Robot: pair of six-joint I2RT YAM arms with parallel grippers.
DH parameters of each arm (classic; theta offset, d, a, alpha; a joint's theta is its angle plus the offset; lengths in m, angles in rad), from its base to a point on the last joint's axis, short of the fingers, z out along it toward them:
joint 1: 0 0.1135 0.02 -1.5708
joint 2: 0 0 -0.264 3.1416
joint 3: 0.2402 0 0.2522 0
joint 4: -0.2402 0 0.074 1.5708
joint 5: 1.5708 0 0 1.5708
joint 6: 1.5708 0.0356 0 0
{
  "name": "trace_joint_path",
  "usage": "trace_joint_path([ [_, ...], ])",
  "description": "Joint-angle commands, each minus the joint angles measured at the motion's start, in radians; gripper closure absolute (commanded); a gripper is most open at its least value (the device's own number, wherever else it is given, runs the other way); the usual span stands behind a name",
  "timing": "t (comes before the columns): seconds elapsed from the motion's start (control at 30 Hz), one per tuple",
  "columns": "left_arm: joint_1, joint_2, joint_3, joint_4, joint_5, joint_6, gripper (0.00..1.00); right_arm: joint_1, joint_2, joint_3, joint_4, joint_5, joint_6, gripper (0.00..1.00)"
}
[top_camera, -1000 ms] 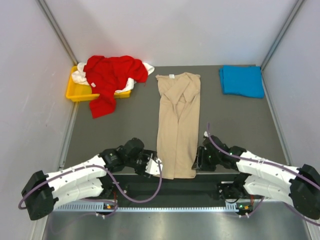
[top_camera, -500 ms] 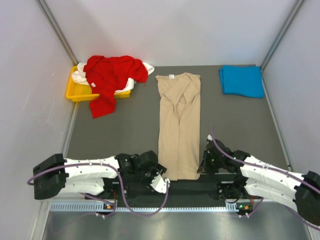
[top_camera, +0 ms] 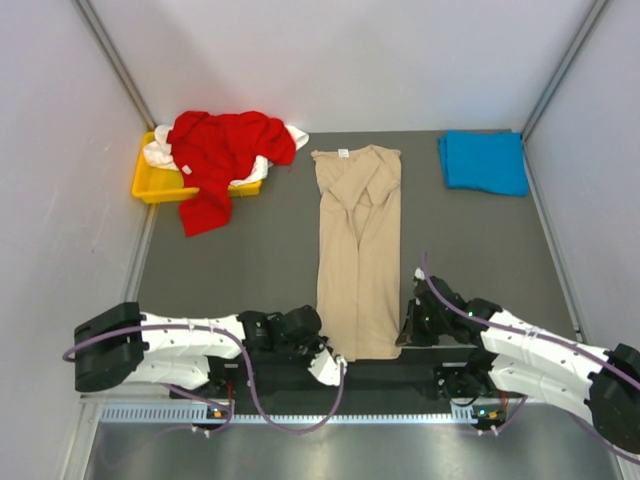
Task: Fold and stack the t-shirts
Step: Fold the tshirt
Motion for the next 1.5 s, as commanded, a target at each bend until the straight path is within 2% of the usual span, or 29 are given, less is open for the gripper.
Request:
trace_joint_path([
  [0.0, 0.026, 0.005, 0.070, 0.056, -0.110, -0.084, 1.00, -0.034, -0.017, 0.096, -0.053, 0.007, -0.058, 1.00],
  [0.03, 0.043, -0.001, 0.084, 0.055, -0.096, -0.096, 1.00, -0.080, 0.000, 0.111, -0.053, 0.001, -0.076, 1.00],
  [0.13, 0.196, -0.013, 0.163, 0.041, 0.014, -0.127, 1.00, -0.210, 0.081, 0.197, -0.045, -0.036, -0.199, 1.00],
  [0.17, 0.306, 0.010, 0.195, 0.007, 0.104, -0.141, 1.00, -0.238, 0.107, 0.252, -0.033, -0.044, -0.263, 1.00],
  [0.27, 0.440, 0.100, 0.315, -0.028, 0.145, -0.144, 1.00, -0.338, 0.233, 0.367, 0.011, -0.075, -0.361, 1.00],
  [0.57, 0.627, 0.405, 0.582, -0.024, 0.176, -0.170, 1.00, -0.482, 0.645, 0.708, 0.125, -0.156, -0.475, 1.00],
  [0.7, 0.680, 0.537, 0.763, -0.093, 0.157, -0.217, 1.00, -0.518, 0.764, 0.806, 0.154, -0.213, -0.471, 1.00],
  [0.8, 0.710, 0.609, 0.844, -0.130, 0.136, -0.276, 1.00, -0.534, 0.828, 0.866, 0.157, -0.214, -0.472, 1.00],
  [0.97, 0.724, 0.682, 0.872, -0.074, 0.114, -0.306, 1.00, -0.567, 0.888, 0.898, 0.185, -0.213, -0.464, 1.00],
  [1.3, 0.733, 0.830, 1.036, -0.068, 0.018, -0.337, 1.00, -0.619, 0.965, 0.921, 0.240, -0.203, -0.428, 1.00],
  [1.33, 0.733, 0.841, 1.048, -0.077, 0.013, -0.348, 1.00, -0.625, 0.972, 0.921, 0.249, -0.208, -0.415, 0.98],
  [1.37, 0.733, 0.858, 1.061, -0.080, 0.008, -0.351, 1.00, -0.623, 0.980, 0.924, 0.261, -0.214, -0.414, 0.83],
  [1.4, 0.733, 0.867, 1.076, -0.085, 0.004, -0.357, 0.98, -0.625, 0.985, 0.930, 0.257, -0.210, -0.412, 0.74],
  [1.47, 0.733, 0.880, 1.084, -0.074, -0.021, -0.383, 0.91, -0.637, 0.989, 0.949, 0.243, -0.196, -0.415, 0.63],
])
